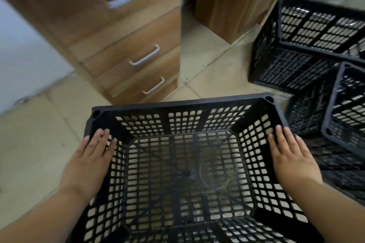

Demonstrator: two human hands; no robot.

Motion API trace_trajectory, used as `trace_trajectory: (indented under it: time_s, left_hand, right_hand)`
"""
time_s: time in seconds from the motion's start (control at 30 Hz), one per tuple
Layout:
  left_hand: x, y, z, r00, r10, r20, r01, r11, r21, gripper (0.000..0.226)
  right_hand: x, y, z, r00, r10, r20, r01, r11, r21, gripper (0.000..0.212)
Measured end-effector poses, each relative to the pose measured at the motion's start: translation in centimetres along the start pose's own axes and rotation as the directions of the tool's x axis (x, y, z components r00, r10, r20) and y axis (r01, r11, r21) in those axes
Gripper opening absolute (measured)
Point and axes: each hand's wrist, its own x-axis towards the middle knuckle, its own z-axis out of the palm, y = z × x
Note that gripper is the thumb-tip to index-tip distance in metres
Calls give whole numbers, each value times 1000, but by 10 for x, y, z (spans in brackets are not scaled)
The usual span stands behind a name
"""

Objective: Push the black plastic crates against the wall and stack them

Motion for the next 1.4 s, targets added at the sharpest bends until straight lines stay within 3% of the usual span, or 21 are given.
trace_trajectory:
  time_s: [0.1,0.2,0.3,0.4,0.47,0.57,0.7,0.83,1.0,1.13,1.4]
  left_hand:
    - [-54,-26,-1,994,-82,70,82,997,17,77]
    - [-103,-63,14,992,-58,115,62,998,-31,83]
    - [-147,-99,24,978,-202,53,204,979,-25,79]
    - [-174,-134,36,953,-283,110,284,959,11,69]
    - [-188,-160,40,930,-286,230,283,958,47,62]
    - [-203,-203,54,892,-325,314,328,944,46,63]
    - [-219,-265,72,861,-331,386,326,942,81,62]
    - [-222,-316,88,847,-347,402,361,932,42,63]
    - [-213,-372,104,816,-331,474,365,931,22,65]
    - [-196,-403,112,818,-355,452,386,922,26,67]
    - [-146,-464,136,807,-408,428,436,899,35,65]
  right_hand:
    - [-10,-24,-18,997,-18,-81,31,984,174,63]
    - [-11,-62,-43,970,-102,-219,144,972,186,58]
    - [-4,-106,-70,946,-195,-260,243,955,168,61]
    - [7,-155,-91,897,-312,-312,354,932,85,64]
    - [16,-189,-105,884,-359,-299,393,917,63,83]
    - [27,-235,-124,873,-371,-315,410,909,67,92]
    - [40,-300,-152,869,-404,-285,445,891,93,82]
    - [49,-348,-172,845,-359,-397,443,886,140,53]
    - [82,-392,-188,799,-453,-395,542,827,147,58]
    - [125,-422,-205,832,-444,-332,515,841,165,56]
    - [232,-472,-230,778,-545,-313,593,801,78,58]
